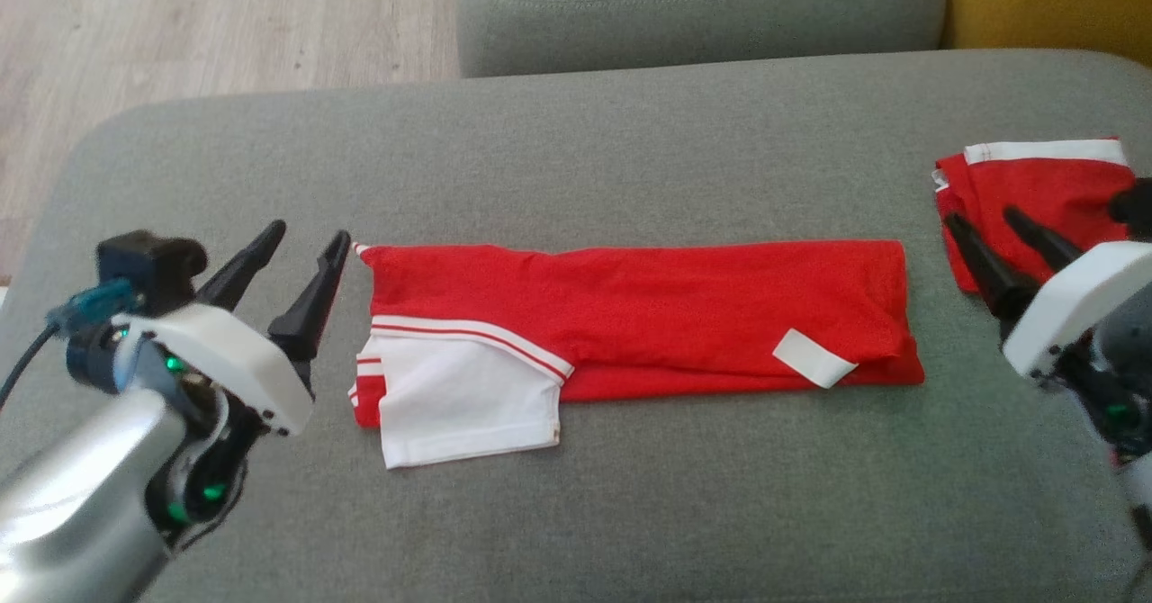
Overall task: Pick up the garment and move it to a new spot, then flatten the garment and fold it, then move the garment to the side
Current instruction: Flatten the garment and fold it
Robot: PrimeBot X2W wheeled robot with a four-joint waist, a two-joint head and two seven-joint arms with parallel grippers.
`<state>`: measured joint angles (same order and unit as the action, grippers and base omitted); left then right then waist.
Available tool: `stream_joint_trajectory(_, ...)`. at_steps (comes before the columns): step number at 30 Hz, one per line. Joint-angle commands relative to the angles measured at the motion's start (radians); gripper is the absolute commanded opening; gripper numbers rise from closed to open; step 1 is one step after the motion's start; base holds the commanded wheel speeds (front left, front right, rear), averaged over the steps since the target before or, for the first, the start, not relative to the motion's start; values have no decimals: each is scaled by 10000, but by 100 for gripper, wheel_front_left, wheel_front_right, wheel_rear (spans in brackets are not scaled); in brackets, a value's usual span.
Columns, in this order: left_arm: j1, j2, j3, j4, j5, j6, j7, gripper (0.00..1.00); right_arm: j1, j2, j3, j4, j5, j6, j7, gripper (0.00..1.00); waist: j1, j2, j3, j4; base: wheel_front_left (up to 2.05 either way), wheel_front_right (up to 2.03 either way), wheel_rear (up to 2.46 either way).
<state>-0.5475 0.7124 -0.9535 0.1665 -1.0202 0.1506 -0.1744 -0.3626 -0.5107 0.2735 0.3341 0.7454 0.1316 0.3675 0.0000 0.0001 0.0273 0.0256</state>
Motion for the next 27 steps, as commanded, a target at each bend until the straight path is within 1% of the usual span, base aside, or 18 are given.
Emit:
stream_joint_trajectory(1, -246, 219, 647, -165, -112, 120, -236, 100, -26, 58, -85, -365, -121, -9, -288, 100, 0, -1, -71, -31, 0, 0, 0)
stream_joint_trajectory(2, 35, -82, 1232, -204, -370, 439, -654, 100, 83, 703, -569, -462, -364, -9, -1070, 100, 0, -1, -150, -68, 0, 0, 0)
stream_joint_trajectory(3, 173, -255, 1567, -222, -405, 602, -768, 100, 150, 954, -720, -537, -593, -9, -1481, 100, 0, -1, -174, -69, 0, 0, 0)
stream_joint_trajectory(4, 173, -255, 1567, -222, -405, 602, -768, 100, 150, 954, -720, -537, -593, -9, -1481, 100, 0, -1, -174, -69, 0, 0, 0)
stream_joint_trajectory(5, 425, -676, 2286, -250, -106, 949, -855, 100, 334, 1338, -968, -613, -1194, -9, -2350, 100, 0, -1, -231, -15, 0, 0, 0)
stream_joint_trajectory(6, 577, -1001, 2849, -352, 201, 1094, -862, 100, 452, 1572, -1093, -613, -1414, -9, -2710, 100, 0, -1, -250, 18, 0, 0, 0)
stream_joint_trajectory(7, 807, -1353, 3402, -471, 553, 1161, -866, 100, 567, 1827, -1216, -602, -1611, -9, -3020, 100, 0, -1, -260, 43, 0, 0, 0)
stream_joint_trajectory(9, 1411, -2059, 4428, -687, 1310, 1140, -869, 100, 771, 2328, -1424, -561, -2049, -9, -3580, 100, 0, -1, -286, 66, 0, 0, 0)
stream_joint_trajectory(10, 1757, -2428, 4914, -787, 1649, 1052, -869, 100, 870, 2582, -1497, -525, -2275, -9, -3815, 100, 0, -1, -303, 68, 0, 0, 0)
stream_joint_trajectory(13, 2755, -3328, 5951, -974, 2814, 623, -871, 100, 1174, 3246, -1650, -323, -2964, -9, -4350, 100, 0, -1, -335, 65, 0, 0, 0)
stream_joint_trajectory(17, 3830, -4349, 6858, -1048, 4138, -76, -872, 100, 1523, 3953, -1906, 82, -3715, -9, -4886, 100, 0, -1, -314, 69, 0, 0, 0)
stream_joint_trajectory(19, 4224, -4782, 7229, -1148, 4813, -460, -872, 100, 1636, 4146, -2047, 247, -4096, -9, -5136, 100, 0, -1, -268, 83, 0, 0, 0)
stream_joint_trajectory(22, 4708, -5399, 7784, -1143, 5494, -1050, -872, 100, 1688, 4360, -2261, 450, -4469, -9, -5447, 100, 0, -1, -193, 83, 0, 0, 0)
stream_joint_trajectory(27, 5007, -5989, 8441, -904, 6448, -1772, -873, 100, 1639, 4536, -2315, 656, -4759, -9, -5702, 100, 0, -1, -58, 93, 0, 0, 0)
